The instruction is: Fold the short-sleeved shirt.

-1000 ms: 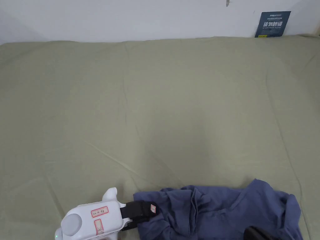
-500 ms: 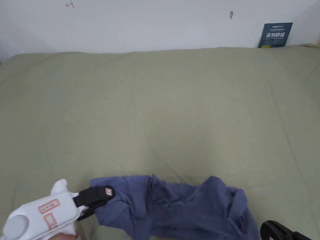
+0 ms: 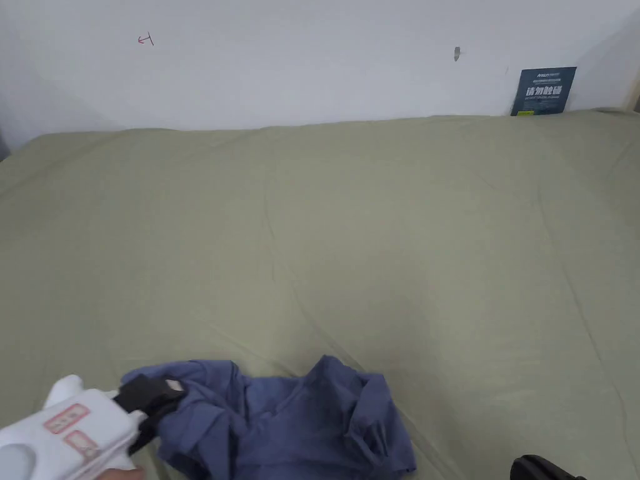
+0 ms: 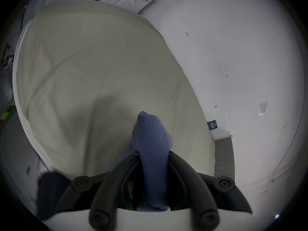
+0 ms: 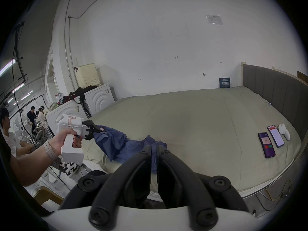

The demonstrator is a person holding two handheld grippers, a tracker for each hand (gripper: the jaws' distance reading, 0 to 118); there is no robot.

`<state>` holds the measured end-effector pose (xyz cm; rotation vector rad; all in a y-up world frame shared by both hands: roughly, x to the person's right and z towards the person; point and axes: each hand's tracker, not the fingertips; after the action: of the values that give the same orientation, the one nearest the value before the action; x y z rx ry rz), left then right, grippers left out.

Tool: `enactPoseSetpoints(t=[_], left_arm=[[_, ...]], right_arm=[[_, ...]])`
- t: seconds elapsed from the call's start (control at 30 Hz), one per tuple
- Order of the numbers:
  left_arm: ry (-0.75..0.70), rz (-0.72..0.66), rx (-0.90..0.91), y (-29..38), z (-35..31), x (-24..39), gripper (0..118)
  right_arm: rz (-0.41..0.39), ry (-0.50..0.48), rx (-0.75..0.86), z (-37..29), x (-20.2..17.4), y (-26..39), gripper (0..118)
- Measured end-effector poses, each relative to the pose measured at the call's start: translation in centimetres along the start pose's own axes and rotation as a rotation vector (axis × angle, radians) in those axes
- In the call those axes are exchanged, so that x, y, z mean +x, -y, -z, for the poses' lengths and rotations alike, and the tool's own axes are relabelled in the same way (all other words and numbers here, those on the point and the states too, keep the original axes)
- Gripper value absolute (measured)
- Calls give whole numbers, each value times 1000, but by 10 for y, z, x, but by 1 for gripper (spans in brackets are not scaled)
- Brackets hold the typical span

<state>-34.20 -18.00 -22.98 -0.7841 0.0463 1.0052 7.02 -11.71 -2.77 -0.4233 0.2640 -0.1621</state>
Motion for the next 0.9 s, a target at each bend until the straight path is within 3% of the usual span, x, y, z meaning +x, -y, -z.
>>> enactPoseSetpoints(t=[0.27, 0.33, 0.4, 0.47, 0.5, 0.57, 0.6, 0.77, 0.9], left_arm=[[-96, 209, -80, 126, 111, 54, 16], [-165, 281, -55, 142, 134, 51, 16], [-149, 242, -73, 142, 144, 44, 16], [-130, 314, -75, 138, 141, 46, 19], [-131, 355, -92, 134, 135, 49, 24], [-56, 367, -116, 125, 114, 52, 72], [25, 361, -122, 119, 96, 53, 89], [174, 422, -31, 85, 15, 41, 93], [163, 398, -64, 50, 0, 19, 89]], right_arm=[[33, 28, 1, -26, 32, 8, 8], [53, 56, 5, -34, 41, 11, 8], [65, 78, 10, -39, 47, 13, 8], [65, 85, 13, -42, 51, 14, 8], [64, 83, 14, -43, 52, 13, 8], [64, 71, 17, -41, 52, 13, 8], [65, 63, 15, -38, 52, 13, 8], [64, 23, 14, -24, 45, 10, 8], [70, -1, 9, -18, 37, 11, 8]])
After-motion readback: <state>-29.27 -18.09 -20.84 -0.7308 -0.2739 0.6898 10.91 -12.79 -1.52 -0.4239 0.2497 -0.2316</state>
